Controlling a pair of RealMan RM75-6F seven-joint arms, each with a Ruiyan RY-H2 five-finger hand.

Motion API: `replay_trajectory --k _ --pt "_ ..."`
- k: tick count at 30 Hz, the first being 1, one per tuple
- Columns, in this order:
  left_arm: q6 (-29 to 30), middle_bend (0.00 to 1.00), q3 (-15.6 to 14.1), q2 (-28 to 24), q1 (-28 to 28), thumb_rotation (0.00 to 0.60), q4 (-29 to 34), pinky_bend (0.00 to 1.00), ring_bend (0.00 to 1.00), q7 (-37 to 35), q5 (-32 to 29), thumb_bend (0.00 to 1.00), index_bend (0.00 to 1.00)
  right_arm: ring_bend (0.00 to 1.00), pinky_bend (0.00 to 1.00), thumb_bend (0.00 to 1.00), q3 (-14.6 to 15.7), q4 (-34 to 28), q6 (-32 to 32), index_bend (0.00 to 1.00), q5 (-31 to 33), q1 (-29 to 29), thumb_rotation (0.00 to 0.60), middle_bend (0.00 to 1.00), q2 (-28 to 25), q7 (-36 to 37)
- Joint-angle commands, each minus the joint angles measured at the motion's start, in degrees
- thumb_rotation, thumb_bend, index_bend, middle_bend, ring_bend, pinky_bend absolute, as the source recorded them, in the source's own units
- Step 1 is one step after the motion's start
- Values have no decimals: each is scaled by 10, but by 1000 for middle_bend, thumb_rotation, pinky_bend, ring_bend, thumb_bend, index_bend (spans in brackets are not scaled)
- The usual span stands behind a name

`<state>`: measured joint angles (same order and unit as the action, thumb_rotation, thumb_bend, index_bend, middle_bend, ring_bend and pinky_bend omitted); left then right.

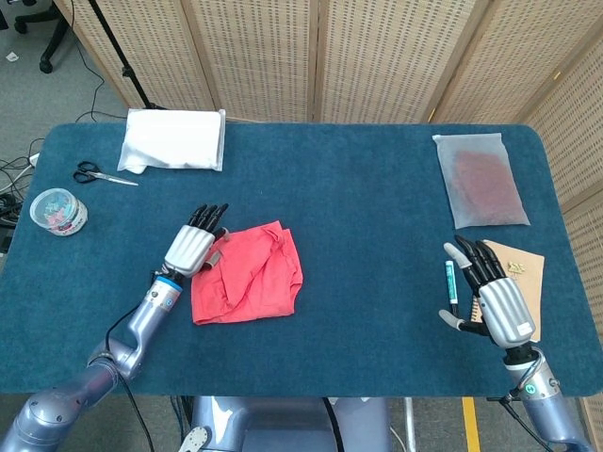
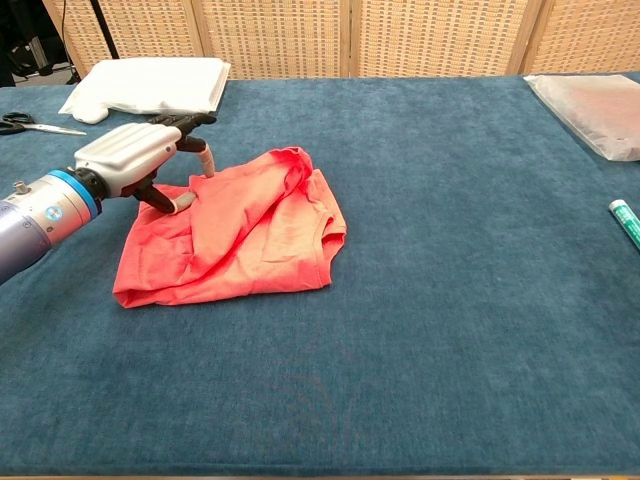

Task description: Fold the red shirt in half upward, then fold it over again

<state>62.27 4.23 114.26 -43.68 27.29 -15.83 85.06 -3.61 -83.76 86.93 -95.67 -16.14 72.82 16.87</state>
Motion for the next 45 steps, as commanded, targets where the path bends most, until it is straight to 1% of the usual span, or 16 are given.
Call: replay_trajectory --k 1,8,11,13,16,20,25,28,32,37,45 --pt "-1 0 0 3 -1 600 -1 0 0 0 0 461 487 0 4 0 0 0 0 0 0 0 600 0 0 0" --pt "3 0 4 8 -1 600 -5 0 0 6 0 520 532 0 4 0 0 -1 2 0 0 0 600 0 -1 3" --pt "6 0 5 9 -1 600 -6 0 0 6 0 537 575 0 4 0 0 -1 2 0 -1 0 600 0 -2 4" --pt "7 0 6 8 -1 600 -6 0 0 7 0 543 623 0 4 0 0 -1 2 0 -1 0 600 0 -2 4" --pt "12 0 8 7 0 600 -4 0 0 6 0 551 661 0 4 0 0 -2 3 0 -2 1 600 0 -2 3" --pt "38 0 9 -1 1 600 10 0 0 0 7 557 674 0 4 0 0 -3 4 0 -2 1 600 0 -3 3" --pt "96 0 2 -25 -3 600 45 0 0 7 34 558 683 0 4 0 0 -4 5 0 -3 2 600 0 -4 3" --pt "123 0 -4 -41 -6 600 68 0 0 24 52 557 683 0 4 0 0 -5 6 0 -3 2 600 0 -4 3" --pt "158 0 -16 -58 -15 600 98 0 0 66 83 557 683 0 4 0 1 -6 7 0 -5 2 600 0 -5 4" --pt "171 0 -30 -64 -27 600 125 0 0 114 112 555 683 0 4 0 2 -8 10 0 -7 4 600 0 -6 4" --pt "164 0 -52 -59 -48 600 142 0 0 177 152 551 683 0 4 0 1 -10 11 0 -7 4 600 0 -8 7"
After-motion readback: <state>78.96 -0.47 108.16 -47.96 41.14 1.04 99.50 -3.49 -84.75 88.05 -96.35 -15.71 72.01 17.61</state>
